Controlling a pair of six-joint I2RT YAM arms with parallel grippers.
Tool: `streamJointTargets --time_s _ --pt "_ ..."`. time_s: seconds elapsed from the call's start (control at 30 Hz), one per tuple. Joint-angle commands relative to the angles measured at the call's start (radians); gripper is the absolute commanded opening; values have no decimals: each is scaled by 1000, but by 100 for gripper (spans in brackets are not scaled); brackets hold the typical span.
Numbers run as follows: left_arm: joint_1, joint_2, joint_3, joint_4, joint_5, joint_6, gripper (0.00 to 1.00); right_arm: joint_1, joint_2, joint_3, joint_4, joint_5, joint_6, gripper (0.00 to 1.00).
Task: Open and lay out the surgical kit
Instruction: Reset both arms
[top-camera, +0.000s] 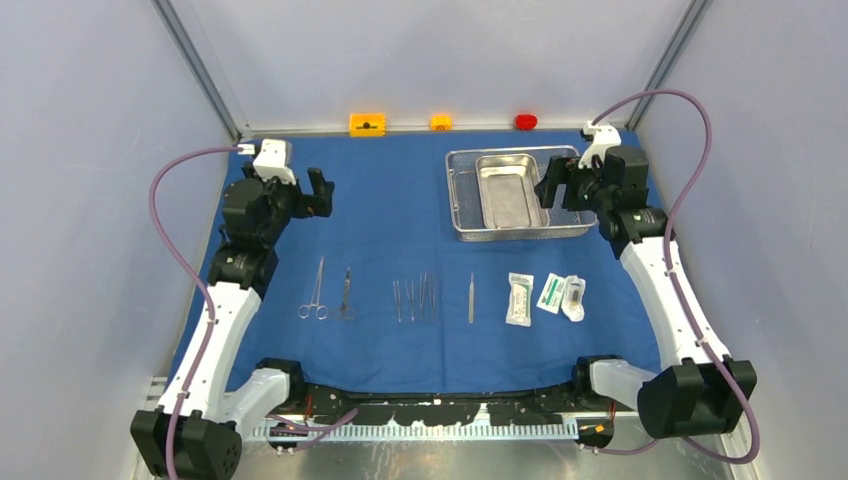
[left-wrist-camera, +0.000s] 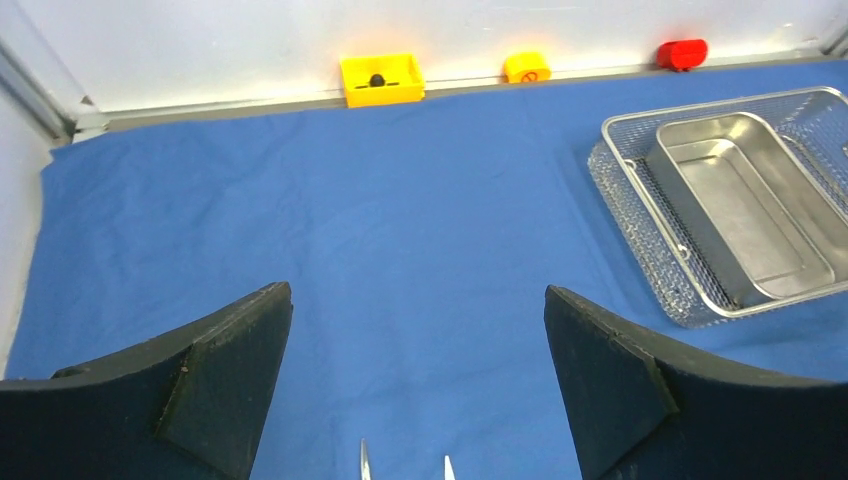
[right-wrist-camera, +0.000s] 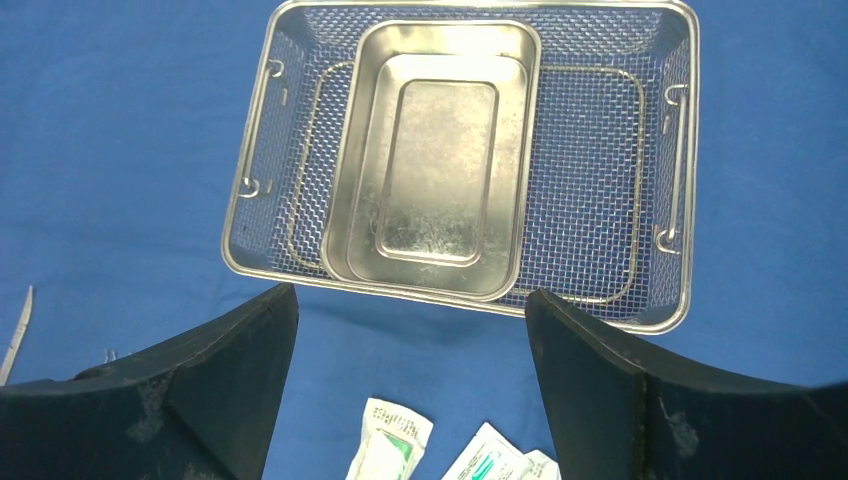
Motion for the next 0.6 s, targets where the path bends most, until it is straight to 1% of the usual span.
streamJointTargets --time_s 0.0,0.1,0.2,0.23,0.33,0.57 --pt "3 -13 -5 74 79 16 100 -5 -78 -19 59 -23 17 89" --pt "4 -35 -11 82 80 49 100 -5 -120 -86 123 -34 26 88" --pt "4 -14 26 22 37 48 100 -4 -155 -104 114 -23 1 88" --pt "6 -12 27 25 28 35 100 -5 -163 -104 108 -17 0 88" --pt "32 -33 -10 62 85 4 100 -4 -181 -104 106 -14 -3 88" --pt "86 -93 -63 73 112 -24 100 -4 -181 -123 118 -11 -15 88"
